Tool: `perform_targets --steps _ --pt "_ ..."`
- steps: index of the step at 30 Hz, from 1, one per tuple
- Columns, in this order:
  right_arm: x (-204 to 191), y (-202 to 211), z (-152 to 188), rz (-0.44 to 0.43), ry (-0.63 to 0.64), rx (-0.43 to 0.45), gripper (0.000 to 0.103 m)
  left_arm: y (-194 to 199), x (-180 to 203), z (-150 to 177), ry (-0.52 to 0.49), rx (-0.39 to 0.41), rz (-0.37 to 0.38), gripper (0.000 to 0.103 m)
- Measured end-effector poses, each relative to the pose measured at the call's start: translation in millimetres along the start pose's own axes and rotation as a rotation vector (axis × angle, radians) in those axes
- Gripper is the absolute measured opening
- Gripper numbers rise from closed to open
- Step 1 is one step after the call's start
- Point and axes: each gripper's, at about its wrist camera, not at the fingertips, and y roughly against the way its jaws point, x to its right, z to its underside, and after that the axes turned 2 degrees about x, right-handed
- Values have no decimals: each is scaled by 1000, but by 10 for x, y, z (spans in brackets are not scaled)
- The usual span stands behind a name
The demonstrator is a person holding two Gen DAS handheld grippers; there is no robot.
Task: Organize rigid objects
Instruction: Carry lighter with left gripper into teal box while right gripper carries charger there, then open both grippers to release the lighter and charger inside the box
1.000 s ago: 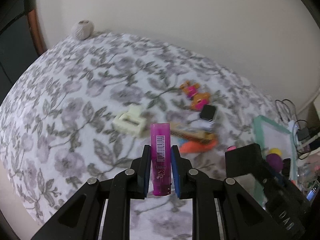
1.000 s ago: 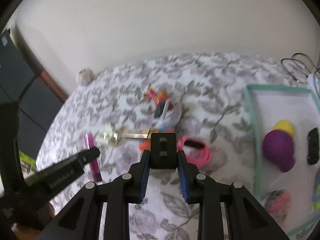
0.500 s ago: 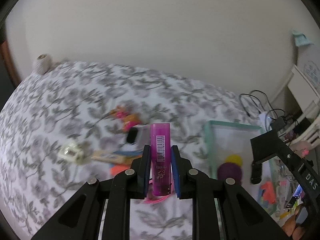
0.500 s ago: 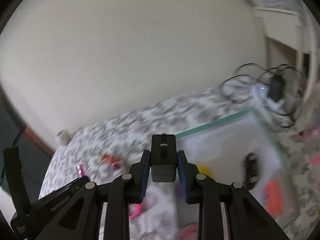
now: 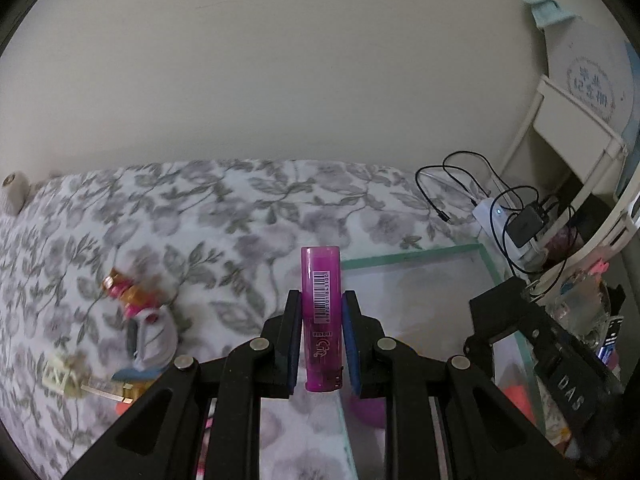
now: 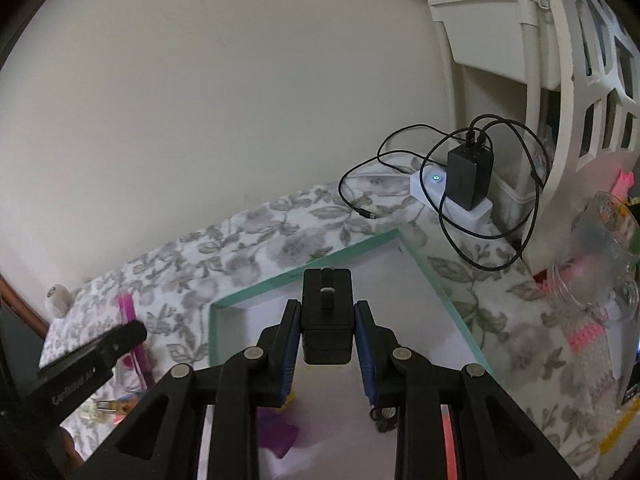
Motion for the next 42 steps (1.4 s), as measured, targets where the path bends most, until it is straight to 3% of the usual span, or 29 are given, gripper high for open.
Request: perform_targets --steps 13,19,32,42 --pt "10 -151 69 12 18 -33 29 -433 357 -9 -59 -52 -4 20" --pt "-12 -185 87 14 25 -58 29 -543 371 44 -38 -98 4 21" --pt "-7 -240 105 27 29 -87 29 -535 318 77 -26 -109 -12 21" --pt "-14 -199 83 26 30 -72 29 -402 167 157 33 -122 -74 21"
